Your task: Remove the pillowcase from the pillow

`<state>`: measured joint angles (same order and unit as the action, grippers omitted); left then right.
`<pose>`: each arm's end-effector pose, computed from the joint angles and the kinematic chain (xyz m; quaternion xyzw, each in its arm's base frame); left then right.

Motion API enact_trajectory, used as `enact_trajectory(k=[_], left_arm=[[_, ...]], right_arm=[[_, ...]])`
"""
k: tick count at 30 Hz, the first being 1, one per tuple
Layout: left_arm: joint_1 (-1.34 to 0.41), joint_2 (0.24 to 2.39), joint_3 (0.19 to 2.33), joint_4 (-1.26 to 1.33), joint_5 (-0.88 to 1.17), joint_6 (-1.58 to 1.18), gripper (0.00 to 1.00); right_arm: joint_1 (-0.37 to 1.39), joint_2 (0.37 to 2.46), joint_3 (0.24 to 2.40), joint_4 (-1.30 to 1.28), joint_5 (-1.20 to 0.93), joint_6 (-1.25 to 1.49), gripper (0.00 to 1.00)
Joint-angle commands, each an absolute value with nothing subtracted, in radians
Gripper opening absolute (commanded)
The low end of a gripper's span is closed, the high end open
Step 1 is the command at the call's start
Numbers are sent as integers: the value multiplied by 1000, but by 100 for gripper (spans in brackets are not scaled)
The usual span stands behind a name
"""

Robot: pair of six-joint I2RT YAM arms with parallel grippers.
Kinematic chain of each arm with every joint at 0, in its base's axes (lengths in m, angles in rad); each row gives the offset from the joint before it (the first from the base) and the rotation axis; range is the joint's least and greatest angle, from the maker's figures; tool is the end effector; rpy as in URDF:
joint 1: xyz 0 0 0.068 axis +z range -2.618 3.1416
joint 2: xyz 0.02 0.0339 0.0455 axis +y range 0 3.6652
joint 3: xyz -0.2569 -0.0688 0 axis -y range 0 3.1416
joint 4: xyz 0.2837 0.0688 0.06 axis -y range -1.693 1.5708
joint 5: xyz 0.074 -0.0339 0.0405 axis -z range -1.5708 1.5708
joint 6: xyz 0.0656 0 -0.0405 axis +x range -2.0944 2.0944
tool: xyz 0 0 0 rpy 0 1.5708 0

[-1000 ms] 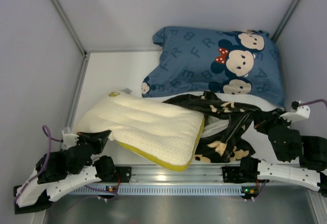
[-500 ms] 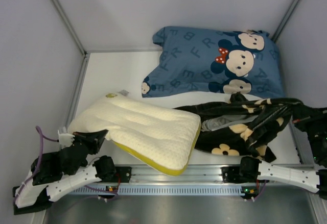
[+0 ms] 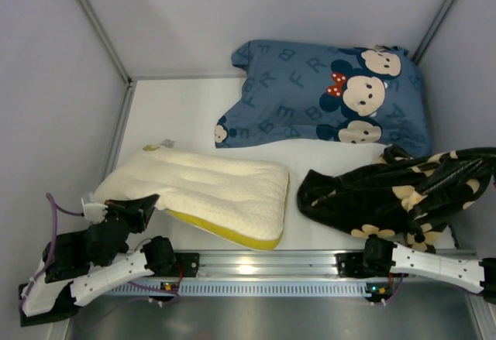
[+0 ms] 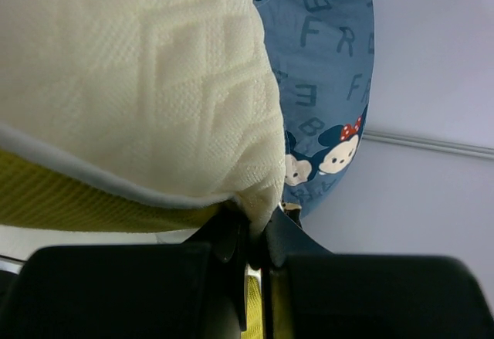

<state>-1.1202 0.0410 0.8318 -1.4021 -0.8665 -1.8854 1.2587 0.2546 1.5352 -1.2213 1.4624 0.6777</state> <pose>0.0518 0.0078 0.3011 -0.4803 0.6746 -0.3926 0.4000 0.0240 -0.1380 0.4720 0.3194 0.6283 0.1867 0.6843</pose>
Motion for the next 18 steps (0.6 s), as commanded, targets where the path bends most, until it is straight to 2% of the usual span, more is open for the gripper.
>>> enact_trajectory(k=[1, 8, 11, 13, 18], left_arm=[[-1111, 21, 867, -1506, -953, -1902, 0], [-1111, 23, 854, -1503, -950, -1917, 0], [-1112, 23, 828, -1499, -940, -1937, 0], [-1112, 23, 807, -1491, -933, -1940, 0], [-1112, 23, 808, -1486, -930, -1925, 0]], right_arm=[[1247, 276, 1585, -1213, 1657, 621, 0], [1272, 340, 1551, -1181, 1628, 594, 0], [1311, 380, 1389, -1177, 1550, 685, 0], [1328, 452, 1182, -1178, 1482, 855, 0], [1331, 653, 984, -1163, 1298, 1096, 0]])
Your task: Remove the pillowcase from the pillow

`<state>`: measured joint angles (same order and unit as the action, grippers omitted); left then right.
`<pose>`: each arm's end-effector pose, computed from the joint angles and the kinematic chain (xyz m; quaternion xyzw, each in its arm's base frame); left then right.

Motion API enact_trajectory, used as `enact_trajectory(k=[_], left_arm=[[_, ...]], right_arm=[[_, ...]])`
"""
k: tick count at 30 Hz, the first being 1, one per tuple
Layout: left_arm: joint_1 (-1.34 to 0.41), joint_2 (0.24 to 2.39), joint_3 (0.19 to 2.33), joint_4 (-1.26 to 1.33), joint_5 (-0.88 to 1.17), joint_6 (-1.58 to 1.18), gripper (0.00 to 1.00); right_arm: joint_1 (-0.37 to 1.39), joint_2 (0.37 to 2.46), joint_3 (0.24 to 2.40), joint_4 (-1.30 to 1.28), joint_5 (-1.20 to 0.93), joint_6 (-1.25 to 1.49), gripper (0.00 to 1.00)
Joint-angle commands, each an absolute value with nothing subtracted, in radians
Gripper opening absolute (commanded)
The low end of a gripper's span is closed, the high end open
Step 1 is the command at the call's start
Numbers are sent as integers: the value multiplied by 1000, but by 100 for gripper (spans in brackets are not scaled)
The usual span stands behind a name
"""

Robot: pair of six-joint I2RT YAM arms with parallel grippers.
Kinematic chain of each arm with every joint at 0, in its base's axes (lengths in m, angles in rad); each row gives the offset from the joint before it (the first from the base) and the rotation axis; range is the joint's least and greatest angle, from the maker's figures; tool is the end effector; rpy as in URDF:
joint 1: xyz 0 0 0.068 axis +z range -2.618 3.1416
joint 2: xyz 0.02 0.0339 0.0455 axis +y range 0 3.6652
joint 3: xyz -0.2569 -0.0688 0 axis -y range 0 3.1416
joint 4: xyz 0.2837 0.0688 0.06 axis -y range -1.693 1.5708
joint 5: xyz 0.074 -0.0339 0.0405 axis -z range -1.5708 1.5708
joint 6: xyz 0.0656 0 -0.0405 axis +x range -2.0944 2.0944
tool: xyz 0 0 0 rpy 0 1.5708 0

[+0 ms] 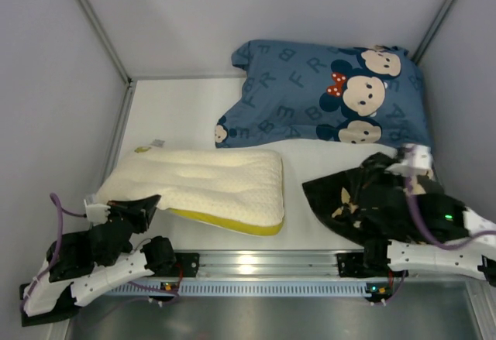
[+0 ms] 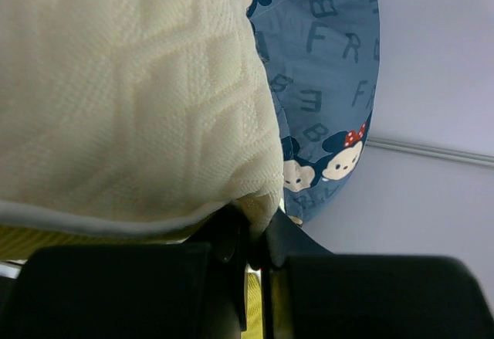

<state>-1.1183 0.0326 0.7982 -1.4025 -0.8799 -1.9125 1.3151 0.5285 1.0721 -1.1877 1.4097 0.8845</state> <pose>0.0539 0.0048 0.2929 -0.4893 0.6709 -0.3856 0.4023 0.0822 0.0586 0.3904 0.1373 0.7275 0.0404 0.6710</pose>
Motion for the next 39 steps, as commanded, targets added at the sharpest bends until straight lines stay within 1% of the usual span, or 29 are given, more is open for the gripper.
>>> enact_trajectory(k=[1, 2, 4, 5, 6, 7, 11, 14, 15, 17, 18, 19, 20, 21, 22, 23, 25, 26, 28, 29, 31, 32, 34, 37, 38, 39], left_arm=[[-1112, 23, 810, -1485, -930, -1922, 0], [-1112, 23, 813, -1485, -928, -1922, 0], [-1112, 23, 813, -1483, -925, -1917, 0], [-1112, 23, 813, -1483, -923, -1914, 0], [-1112, 23, 815, -1483, -923, -1911, 0], [-1112, 23, 815, -1483, -923, -1911, 0], [-1112, 23, 813, -1482, -927, -1910, 0], [-1112, 25, 813, -1483, -925, -1908, 0], [-1112, 25, 813, -1483, -925, -1908, 0], [-1112, 25, 811, -1482, -928, -1910, 0], [-1112, 25, 811, -1482, -930, -1910, 0], [-1112, 23, 810, -1482, -930, -1910, 6], [-1112, 26, 810, -1477, -930, -1905, 18], [-1112, 28, 810, -1433, -931, -1846, 37], [-1112, 32, 819, -1407, -931, -1813, 79], [-1112, 43, 828, -1387, -922, -1784, 99], [-1112, 107, 863, -1376, -905, -1732, 99], [-1112, 138, 906, -1377, -894, -1715, 99], [-1112, 223, 943, -1376, -859, -1681, 99], [-1112, 248, 968, -1374, -847, -1675, 99], [-1112, 290, 976, -1370, -809, -1671, 99], [-1112, 323, 973, -1355, -802, -1664, 99], [-1112, 350, 942, -1332, -804, -1654, 99], [-1112, 391, 922, -1313, -839, -1663, 99], [-1112, 400, 928, -1318, -844, -1663, 99], [-1112, 406, 934, -1318, -844, -1661, 99]], right_arm=[[1330, 691, 973, -1160, 1248, 1124, 0], [1330, 733, 965, -1160, 1226, 1141, 7], [1331, 836, 977, -1149, 1177, 1122, 31], [1330, 894, 1000, -1149, 1164, 1079, 65], [1331, 920, 1012, -1149, 1152, 1063, 89], [1330, 940, 1020, -1149, 1140, 1054, 99], [1330, 974, 1075, -1135, 1121, 982, 99], [1330, 957, 1097, -998, 1056, 795, 99], [1328, 945, 1095, -914, 1030, 714, 100], [1324, 939, 1091, -832, 944, 649, 99], [1321, 942, 1086, -748, 901, 585, 99], [1309, 949, 1085, -714, 812, 556, 100], [1301, 975, 1085, -684, 772, 522, 97], [1287, 992, 1085, -637, 732, 508, 95], [1281, 1011, 1085, -620, 650, 496, 93], [1278, 1056, 1089, -603, 608, 471, 90], [1276, 1101, 1088, -563, 502, 453, 86], [1276, 1141, 1082, -549, 477, 445, 83], [1276, 1181, 1074, -532, 437, 442, 80], [1276, 1210, 1065, -522, 434, 446, 76], [1276, 1236, 1046, -499, 419, 449, 72], [1275, 1261, 1023, -465, 413, 457, 68], [1275, 1290, 1002, -431, 362, 463, 63], [1275, 1364, 956, -344, 235, 491, 47], [1275, 1406, 930, -315, 192, 517, 37], [1276, 1429, 914, -242, 143, 534, 34]])
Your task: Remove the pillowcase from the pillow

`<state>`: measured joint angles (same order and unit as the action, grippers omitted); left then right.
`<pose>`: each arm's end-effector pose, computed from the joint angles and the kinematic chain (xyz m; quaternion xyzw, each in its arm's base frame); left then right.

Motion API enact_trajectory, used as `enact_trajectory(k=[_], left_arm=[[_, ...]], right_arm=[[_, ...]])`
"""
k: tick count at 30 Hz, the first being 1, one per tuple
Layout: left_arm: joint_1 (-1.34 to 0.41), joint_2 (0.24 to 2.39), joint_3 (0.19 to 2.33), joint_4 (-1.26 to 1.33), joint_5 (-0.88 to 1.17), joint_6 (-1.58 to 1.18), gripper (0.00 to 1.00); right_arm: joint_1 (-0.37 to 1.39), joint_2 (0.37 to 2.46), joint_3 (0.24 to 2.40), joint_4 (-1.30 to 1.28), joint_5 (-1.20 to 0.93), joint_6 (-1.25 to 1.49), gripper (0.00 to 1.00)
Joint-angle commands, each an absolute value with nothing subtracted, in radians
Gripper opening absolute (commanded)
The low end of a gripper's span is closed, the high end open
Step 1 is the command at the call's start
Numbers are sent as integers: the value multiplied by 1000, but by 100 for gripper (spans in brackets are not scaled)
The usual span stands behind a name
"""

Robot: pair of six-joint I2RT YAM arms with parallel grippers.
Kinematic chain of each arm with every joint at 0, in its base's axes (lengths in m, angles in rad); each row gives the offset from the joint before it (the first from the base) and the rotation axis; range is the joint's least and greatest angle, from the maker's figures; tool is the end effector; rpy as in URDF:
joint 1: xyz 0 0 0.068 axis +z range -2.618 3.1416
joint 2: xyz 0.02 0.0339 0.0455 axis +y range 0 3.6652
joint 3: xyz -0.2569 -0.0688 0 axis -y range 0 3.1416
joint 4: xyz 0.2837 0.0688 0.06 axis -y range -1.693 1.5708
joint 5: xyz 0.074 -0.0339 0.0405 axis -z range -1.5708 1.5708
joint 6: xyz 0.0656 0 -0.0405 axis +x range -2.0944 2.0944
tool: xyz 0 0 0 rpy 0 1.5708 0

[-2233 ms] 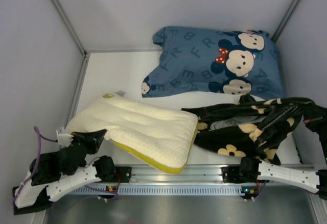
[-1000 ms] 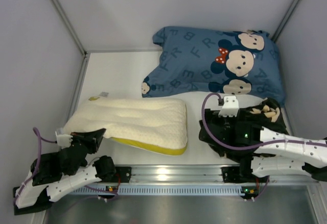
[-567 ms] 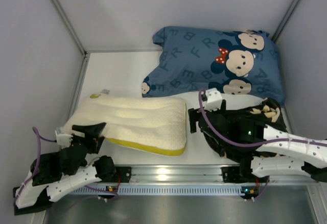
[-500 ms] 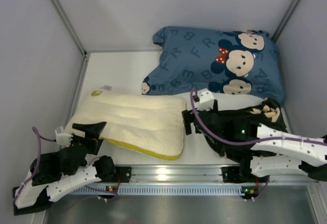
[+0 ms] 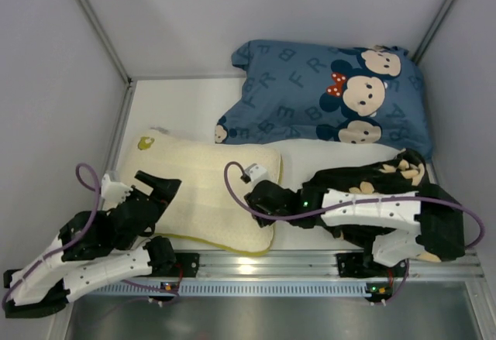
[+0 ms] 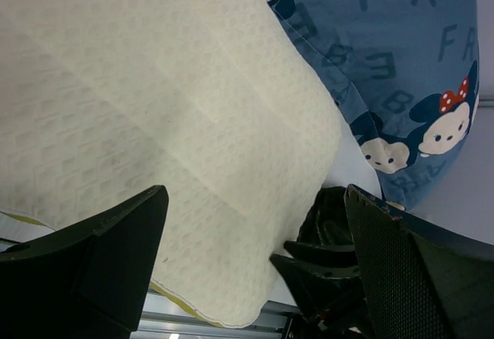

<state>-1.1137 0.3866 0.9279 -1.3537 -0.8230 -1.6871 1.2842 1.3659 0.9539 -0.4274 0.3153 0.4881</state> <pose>0.0766 -0.0468 0.3219 -0.3828 0.7748 -0.2714 0.4237 0.1164 0.3231 0.2049 -0.3057 0.8719 0.1809 0.3369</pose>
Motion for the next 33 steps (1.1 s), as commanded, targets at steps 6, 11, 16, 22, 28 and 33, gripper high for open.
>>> enact_trajectory(k=[6, 11, 16, 22, 28, 33], left_arm=[[-1112, 371, 988, -1312, -812, -1622, 99], [-1112, 311, 979, -1312, -775, -1617, 98], [-1112, 281, 976, -1287, -758, -1598, 96], [-1112, 325, 947, -1273, -730, -1618, 95], [-1112, 429, 862, -1218, -768, -1651, 87], [-1112, 543, 851, -1174, -845, -1644, 55]], right_arm=[[1316, 1669, 891, 61, -245, 647, 25], [1325, 1850, 1004, 302, -408, 741, 22], [1260, 1982, 1107, 515, -439, 949, 22], [1170, 2148, 1215, 1026, -630, 1244, 24], [1120, 1706, 1042, 450, -349, 805, 40], [903, 1554, 1087, 73, -178, 632, 54]])
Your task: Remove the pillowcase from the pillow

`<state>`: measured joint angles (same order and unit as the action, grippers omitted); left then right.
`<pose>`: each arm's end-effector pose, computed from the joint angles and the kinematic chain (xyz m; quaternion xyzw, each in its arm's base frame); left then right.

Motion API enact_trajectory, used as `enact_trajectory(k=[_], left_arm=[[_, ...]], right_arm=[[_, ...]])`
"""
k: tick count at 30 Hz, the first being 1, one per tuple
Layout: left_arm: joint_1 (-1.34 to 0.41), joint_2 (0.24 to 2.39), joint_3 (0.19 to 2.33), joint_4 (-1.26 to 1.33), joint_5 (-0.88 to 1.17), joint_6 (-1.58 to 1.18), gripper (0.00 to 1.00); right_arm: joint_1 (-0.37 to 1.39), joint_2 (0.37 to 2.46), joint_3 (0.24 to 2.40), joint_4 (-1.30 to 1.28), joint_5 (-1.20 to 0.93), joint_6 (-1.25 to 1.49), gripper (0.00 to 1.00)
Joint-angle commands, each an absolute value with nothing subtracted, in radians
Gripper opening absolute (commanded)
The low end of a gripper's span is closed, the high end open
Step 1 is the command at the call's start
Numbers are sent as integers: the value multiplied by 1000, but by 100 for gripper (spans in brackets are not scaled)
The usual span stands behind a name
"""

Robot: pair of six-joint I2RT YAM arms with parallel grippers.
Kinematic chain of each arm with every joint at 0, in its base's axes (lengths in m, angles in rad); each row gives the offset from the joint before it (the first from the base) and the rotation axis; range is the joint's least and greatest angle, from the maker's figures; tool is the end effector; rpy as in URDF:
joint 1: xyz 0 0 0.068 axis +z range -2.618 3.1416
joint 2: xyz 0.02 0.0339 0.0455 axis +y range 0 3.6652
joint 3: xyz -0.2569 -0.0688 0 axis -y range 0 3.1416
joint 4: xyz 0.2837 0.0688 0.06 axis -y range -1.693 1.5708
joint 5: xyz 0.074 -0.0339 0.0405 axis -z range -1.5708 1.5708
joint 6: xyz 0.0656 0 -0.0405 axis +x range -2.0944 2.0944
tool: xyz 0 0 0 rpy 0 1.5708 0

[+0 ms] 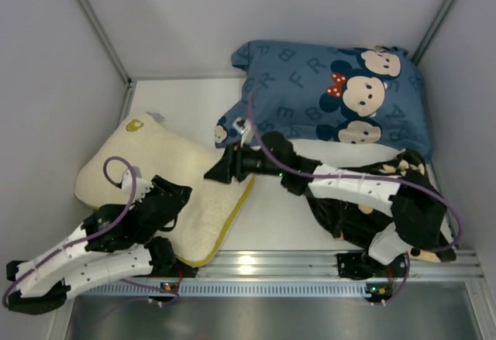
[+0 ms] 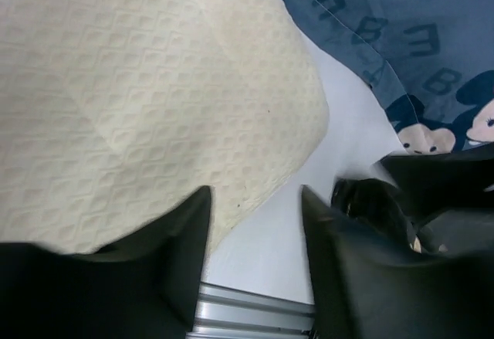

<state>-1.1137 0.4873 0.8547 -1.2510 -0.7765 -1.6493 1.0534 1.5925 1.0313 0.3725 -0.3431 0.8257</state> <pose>0.0911 -0.0810 0.2983 -0.3536 0.8067 -0.2392 0.4087 0.1940 0.3856 0.2447 -0.1944 0.7420 0.5846 0.2644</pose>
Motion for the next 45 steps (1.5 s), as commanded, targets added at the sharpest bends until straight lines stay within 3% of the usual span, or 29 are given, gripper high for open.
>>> enact_trajectory(k=[1, 2, 3, 4, 5, 7, 8, 13, 18, 23, 31, 38, 45], left_arm=[[-1112, 592, 850, -1158, -853, -1635, 42], [-1112, 624, 853, -1152, -859, -1629, 29], [-1112, 659, 857, -1149, -859, -1620, 5], [-1111, 698, 864, -1152, -856, -1618, 0], [-1111, 788, 870, -1141, -850, -1603, 0], [-1106, 891, 899, -1115, -819, -1566, 0], [-1092, 996, 913, -1105, -804, -1542, 0], [-1043, 1218, 948, -1057, -723, -1471, 0], [-934, 1310, 856, -965, -654, -1396, 0], [-769, 1308, 718, -677, -497, -1183, 0], [-690, 1529, 917, -623, -454, -991, 0], [-552, 1667, 1043, -612, -399, -899, 0], [-266, 1594, 979, -588, -290, -807, 0]], right_arm=[[876, 1572, 1115, 17, -170, 583, 53], [853, 1609, 1162, -58, -164, 554, 48], [830, 1632, 1186, -83, -152, 531, 43], [822, 1653, 1209, -106, -140, 500, 38], [816, 1699, 1256, -154, -140, 494, 29], [811, 1727, 1282, -169, -117, 498, 23], [813, 1747, 1293, -167, -106, 502, 14], [811, 1835, 1351, -169, -147, 514, 0], [845, 1871, 1298, -140, -184, 549, 0], [891, 1839, 1108, 29, -291, 650, 0], [1012, 1877, 921, 264, -405, 802, 0], [1077, 1983, 972, 370, -463, 871, 0], [1081, 2114, 1210, 368, -566, 928, 0]])
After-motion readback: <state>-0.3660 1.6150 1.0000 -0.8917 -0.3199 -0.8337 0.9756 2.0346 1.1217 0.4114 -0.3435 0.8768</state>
